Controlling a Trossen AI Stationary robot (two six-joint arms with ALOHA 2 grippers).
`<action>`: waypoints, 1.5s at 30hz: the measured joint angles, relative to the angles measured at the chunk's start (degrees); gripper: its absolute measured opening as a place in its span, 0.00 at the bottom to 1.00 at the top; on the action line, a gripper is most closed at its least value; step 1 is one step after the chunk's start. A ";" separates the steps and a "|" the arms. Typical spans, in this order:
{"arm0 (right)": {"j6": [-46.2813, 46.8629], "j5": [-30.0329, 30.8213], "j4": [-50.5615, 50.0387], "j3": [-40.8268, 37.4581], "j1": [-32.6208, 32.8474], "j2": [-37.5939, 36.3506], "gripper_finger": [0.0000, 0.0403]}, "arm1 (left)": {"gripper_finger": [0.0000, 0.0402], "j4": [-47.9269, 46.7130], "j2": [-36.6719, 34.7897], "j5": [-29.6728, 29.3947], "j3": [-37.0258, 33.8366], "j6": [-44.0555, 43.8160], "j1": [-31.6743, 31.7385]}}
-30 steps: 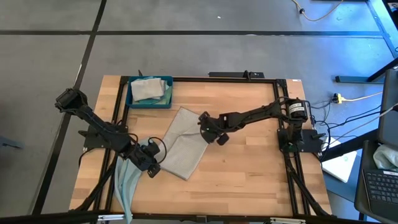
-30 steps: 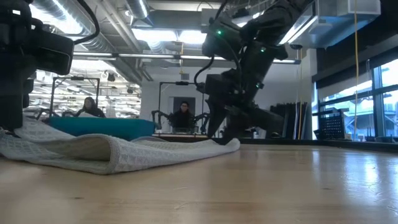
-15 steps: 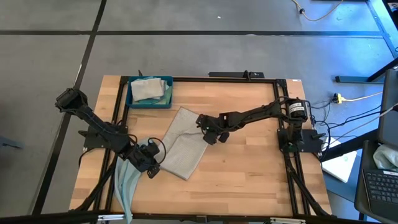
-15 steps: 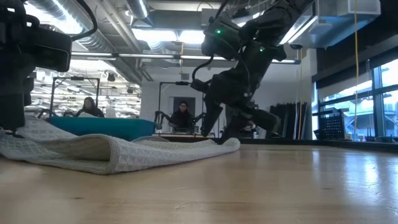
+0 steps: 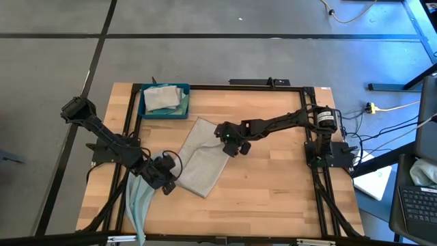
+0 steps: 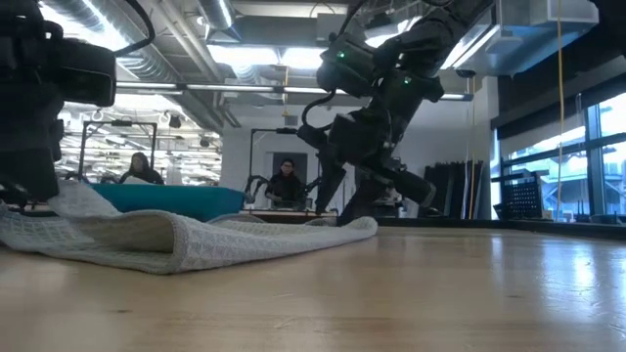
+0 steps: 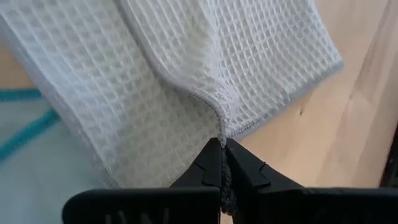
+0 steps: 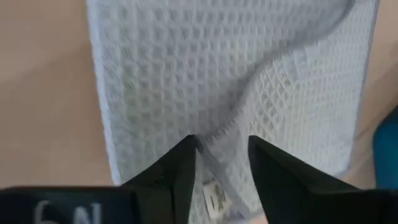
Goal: Fold microfiber towels
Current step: Fold the gray towel
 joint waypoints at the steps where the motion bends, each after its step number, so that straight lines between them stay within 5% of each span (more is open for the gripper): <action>1: 0.00 -0.86 0.01 0.00 -0.06 0.00 0.35 | 0.00 -0.02 0.00 -1.12 0.00 0.32 -0.01; 11: 2.86 -1.77 -0.01 0.00 -0.09 0.02 0.02 | 0.00 0.01 0.00 -10.64 0.00 3.18 -0.01; 23: 4.79 5.40 4.23 0.00 -0.09 0.04 0.02 | 0.00 -0.17 0.00 -16.88 0.02 2.68 -3.01; 33: 9.03 7.15 19.96 0.01 0.04 0.04 0.01 | 0.00 -0.15 0.00 -16.63 0.02 0.58 -3.64; 45: 12.08 7.50 20.88 0.02 -3.38 0.04 0.01 | 0.00 0.57 0.00 -13.51 0.02 -5.21 -8.69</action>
